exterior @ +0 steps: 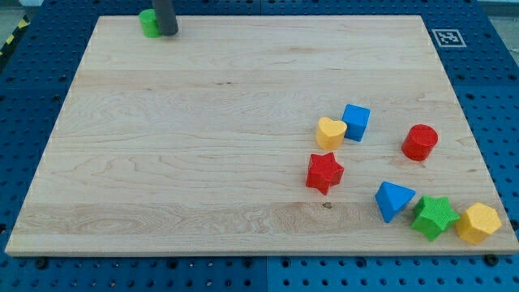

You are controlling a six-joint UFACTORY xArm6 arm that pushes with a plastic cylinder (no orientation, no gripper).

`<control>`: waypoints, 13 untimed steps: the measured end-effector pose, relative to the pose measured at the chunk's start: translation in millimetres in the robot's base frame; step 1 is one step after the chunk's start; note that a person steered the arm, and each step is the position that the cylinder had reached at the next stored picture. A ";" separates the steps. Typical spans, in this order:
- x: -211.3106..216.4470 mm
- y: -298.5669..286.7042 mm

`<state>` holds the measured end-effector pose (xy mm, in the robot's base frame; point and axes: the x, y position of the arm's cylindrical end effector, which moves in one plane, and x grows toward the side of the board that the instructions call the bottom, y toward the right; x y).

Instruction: Separate the blue cube from the yellow heart

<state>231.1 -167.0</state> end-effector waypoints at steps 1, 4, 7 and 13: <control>29.5 48.4; 105.1 115.3; 181.9 172.2; 257.3 324.4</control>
<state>488.4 157.4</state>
